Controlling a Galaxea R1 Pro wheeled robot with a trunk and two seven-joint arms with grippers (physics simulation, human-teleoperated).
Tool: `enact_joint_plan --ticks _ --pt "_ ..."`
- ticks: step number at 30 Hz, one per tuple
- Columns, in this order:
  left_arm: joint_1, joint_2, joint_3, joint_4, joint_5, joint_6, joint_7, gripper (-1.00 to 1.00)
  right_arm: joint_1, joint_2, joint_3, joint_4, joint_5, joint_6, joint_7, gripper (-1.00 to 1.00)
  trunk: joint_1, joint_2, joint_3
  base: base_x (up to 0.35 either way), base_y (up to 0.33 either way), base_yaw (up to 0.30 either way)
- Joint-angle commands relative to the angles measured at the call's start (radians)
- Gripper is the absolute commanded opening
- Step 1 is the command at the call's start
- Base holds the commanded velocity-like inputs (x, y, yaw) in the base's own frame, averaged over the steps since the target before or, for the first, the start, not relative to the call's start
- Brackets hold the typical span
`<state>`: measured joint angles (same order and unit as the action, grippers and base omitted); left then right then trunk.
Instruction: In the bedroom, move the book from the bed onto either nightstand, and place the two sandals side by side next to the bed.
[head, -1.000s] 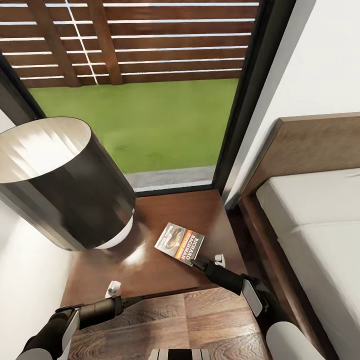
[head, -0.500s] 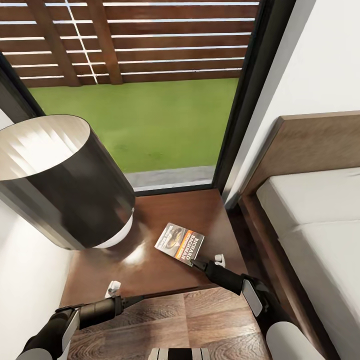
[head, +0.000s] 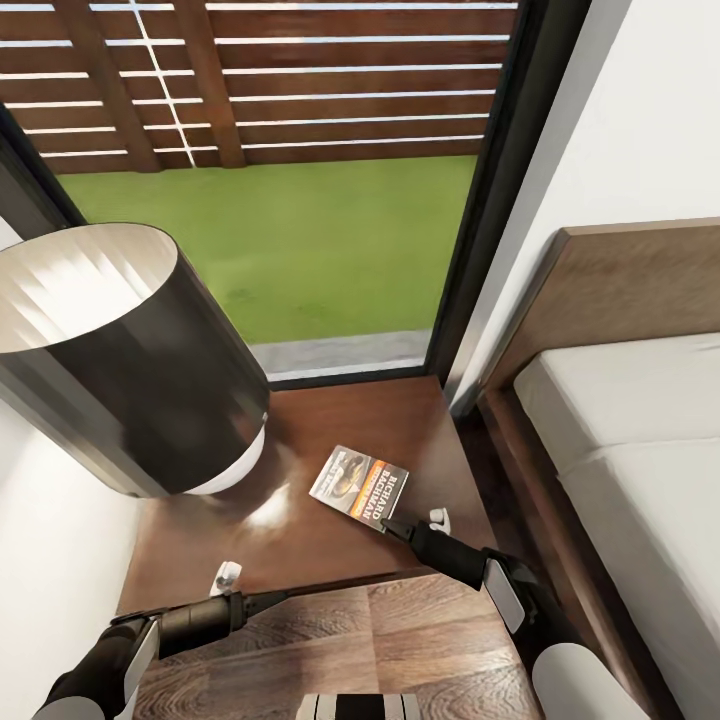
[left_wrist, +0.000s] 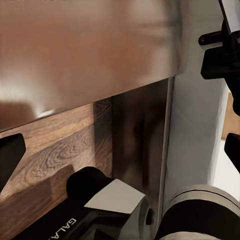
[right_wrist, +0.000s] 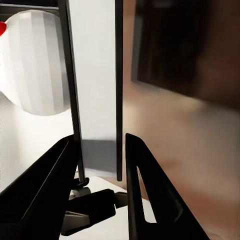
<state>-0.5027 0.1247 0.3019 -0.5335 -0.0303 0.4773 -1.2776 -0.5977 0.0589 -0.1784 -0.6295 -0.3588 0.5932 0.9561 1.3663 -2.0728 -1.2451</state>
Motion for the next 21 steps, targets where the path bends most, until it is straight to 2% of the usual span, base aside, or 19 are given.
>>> enact_joint_plan --ticks 1,11,16,21 --pt "0.0 0.0 0.004 0.0 -0.003 0.01 -0.005 1.0 0.0 0.001 -0.004 0.0 -0.001 0.007 0.002 -1.0 0.0 0.0 -0.001 0.0 0.0 0.0" --pt "0.0 0.0 0.003 0.0 -0.003 0.01 -0.005 1.0 0.0 0.001 -0.004 0.0 -0.002 0.007 0.002 -1.0 0.0 0.0 -0.001 0.0 0.0 0.0" --pt "0.0 0.0 0.003 0.0 -0.003 0.01 -0.005 1.0 0.0 0.001 -0.004 0.0 -0.002 0.007 0.001 -1.0 0.019 -0.035 -0.016 0.0 0.0 0.0" --pt "0.0 0.0 0.003 0.0 -0.003 0.01 -0.005 1.0 0.0 0.001 -0.004 0.0 -0.002 0.007 0.002 -1.0 0.019 -0.035 -0.016 0.0 0.0 0.0"
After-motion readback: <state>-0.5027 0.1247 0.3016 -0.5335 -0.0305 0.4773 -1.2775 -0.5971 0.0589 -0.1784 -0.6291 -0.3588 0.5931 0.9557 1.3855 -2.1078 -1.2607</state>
